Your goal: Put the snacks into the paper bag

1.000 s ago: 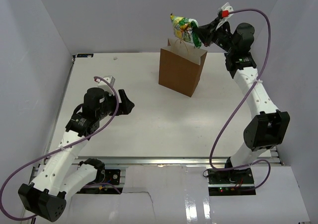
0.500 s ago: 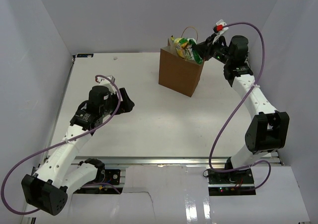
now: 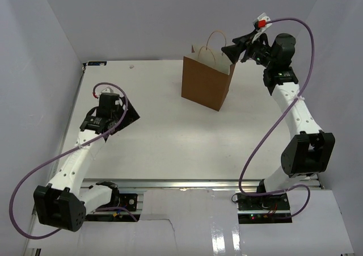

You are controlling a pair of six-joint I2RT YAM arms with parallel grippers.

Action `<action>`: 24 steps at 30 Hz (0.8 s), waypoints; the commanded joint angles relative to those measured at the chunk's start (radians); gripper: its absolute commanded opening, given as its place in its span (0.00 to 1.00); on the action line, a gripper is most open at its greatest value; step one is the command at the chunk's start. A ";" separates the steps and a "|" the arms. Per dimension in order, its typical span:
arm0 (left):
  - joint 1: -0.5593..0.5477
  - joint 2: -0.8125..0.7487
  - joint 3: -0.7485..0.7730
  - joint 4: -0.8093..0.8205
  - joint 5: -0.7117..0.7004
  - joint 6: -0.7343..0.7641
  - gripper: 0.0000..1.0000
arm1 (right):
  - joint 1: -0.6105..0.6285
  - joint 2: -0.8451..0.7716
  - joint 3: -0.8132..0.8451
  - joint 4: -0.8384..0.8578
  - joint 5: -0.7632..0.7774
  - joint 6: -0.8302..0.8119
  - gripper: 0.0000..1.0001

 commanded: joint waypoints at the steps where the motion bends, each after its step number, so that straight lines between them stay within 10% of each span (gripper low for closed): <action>1: 0.092 0.082 0.069 -0.124 -0.138 -0.127 0.98 | -0.060 -0.089 0.032 -0.068 -0.121 0.002 0.70; 7: 0.310 0.394 0.215 -0.258 -0.264 -0.228 0.98 | -0.102 -0.331 -0.250 -0.338 -0.211 -0.283 0.77; 14: 0.489 0.594 0.301 -0.164 -0.099 -0.328 0.97 | -0.102 -0.583 -0.655 -0.466 -0.204 -0.463 0.79; 24: 0.571 0.829 0.390 -0.069 0.006 -0.348 0.52 | -0.106 -0.671 -0.726 -0.518 -0.224 -0.504 0.79</action>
